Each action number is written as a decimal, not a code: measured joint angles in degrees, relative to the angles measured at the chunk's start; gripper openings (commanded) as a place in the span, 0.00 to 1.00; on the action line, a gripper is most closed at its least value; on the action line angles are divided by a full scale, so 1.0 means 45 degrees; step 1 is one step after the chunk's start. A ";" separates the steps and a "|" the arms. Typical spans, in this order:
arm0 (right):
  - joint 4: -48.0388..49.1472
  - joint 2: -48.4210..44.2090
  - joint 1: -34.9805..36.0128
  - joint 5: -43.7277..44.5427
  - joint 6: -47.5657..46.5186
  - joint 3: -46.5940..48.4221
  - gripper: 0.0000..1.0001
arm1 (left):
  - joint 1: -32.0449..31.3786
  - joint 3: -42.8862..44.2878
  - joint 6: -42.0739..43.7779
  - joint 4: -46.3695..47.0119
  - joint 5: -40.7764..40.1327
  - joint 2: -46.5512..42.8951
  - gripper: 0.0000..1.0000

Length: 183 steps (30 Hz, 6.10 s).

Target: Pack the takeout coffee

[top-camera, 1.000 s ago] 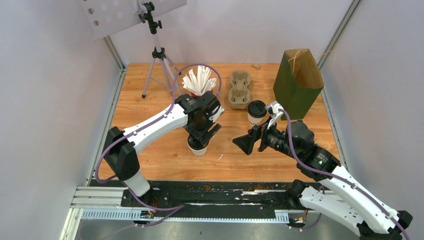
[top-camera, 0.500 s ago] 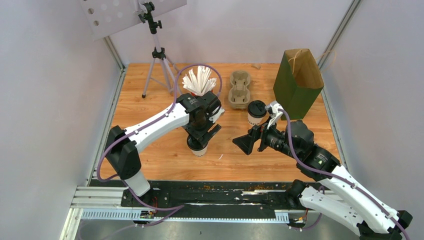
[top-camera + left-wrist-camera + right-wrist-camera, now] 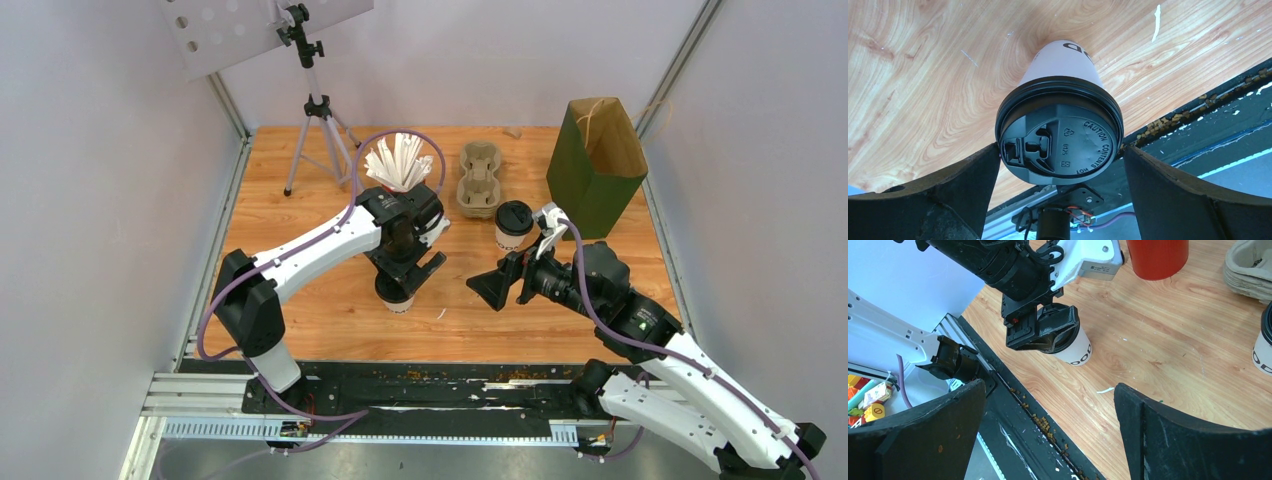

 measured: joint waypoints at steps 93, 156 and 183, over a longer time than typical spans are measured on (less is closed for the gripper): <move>0.1919 1.1672 0.0000 -0.3099 -0.0204 0.3934 0.23 | 0.5124 -1.0122 -0.3177 0.9831 0.5892 -0.7815 0.48; 0.1287 1.2046 -0.1287 -0.4478 -0.1715 0.4405 0.25 | 0.5207 -0.8918 -0.1409 1.0350 0.8616 -0.5085 0.53; 0.0097 1.3313 -0.1423 -0.4847 -0.1608 0.6606 0.31 | 0.5183 -0.7135 -0.1341 0.8553 0.7499 -0.5187 0.62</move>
